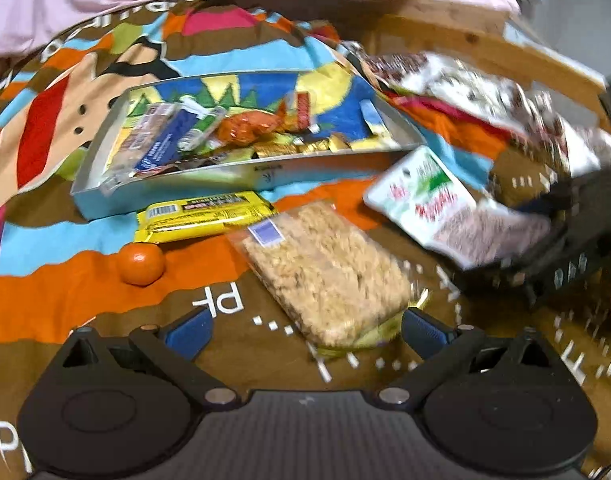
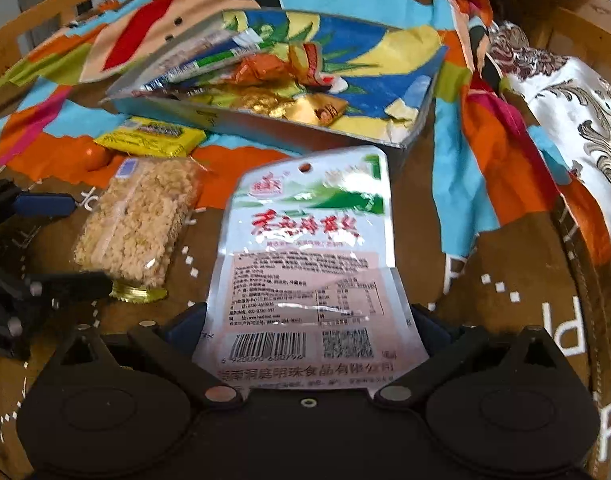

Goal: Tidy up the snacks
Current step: 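Grasp the white-and-green printed packet with the right tool and lift it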

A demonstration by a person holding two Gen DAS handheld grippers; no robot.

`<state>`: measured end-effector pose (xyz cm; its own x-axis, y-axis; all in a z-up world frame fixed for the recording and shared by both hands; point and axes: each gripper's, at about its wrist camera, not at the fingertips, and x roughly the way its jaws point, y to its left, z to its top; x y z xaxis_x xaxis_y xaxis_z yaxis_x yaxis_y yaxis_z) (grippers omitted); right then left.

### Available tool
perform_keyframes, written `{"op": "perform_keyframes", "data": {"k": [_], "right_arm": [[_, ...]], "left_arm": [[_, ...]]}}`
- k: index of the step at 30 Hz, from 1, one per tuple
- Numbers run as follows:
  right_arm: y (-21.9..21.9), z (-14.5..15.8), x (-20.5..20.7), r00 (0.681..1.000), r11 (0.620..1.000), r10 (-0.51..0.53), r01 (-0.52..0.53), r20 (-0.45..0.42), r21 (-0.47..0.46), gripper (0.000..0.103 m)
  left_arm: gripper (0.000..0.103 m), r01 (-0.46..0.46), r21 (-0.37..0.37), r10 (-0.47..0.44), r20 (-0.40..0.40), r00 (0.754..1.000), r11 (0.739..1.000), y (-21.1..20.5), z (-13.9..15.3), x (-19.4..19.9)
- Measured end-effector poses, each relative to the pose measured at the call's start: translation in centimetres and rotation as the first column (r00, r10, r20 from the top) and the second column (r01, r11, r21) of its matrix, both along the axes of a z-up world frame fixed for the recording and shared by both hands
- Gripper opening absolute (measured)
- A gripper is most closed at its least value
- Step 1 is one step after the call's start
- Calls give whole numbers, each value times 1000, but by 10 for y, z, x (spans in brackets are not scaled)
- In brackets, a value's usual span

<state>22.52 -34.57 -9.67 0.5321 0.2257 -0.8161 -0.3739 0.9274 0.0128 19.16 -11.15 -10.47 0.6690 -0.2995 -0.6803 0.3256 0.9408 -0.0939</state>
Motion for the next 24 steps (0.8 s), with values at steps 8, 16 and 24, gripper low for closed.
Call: {"op": "perform_keyframes", "data": {"k": [8, 16, 24], "right_arm": [[-2, -4, 2, 999, 999, 29, -30, 38, 22, 102], [-4, -7, -2, 997, 999, 39, -40, 63, 25, 102], [-1, -9, -3, 995, 999, 43, -43, 85, 7, 102]], "left_arm": [[103, -184, -162, 161, -146, 976, 969, 4, 11, 33], [103, -247, 78, 257, -173, 951, 966, -49, 5, 60], [103, -240, 148, 264, -177, 948, 959, -56, -5, 62]]}}
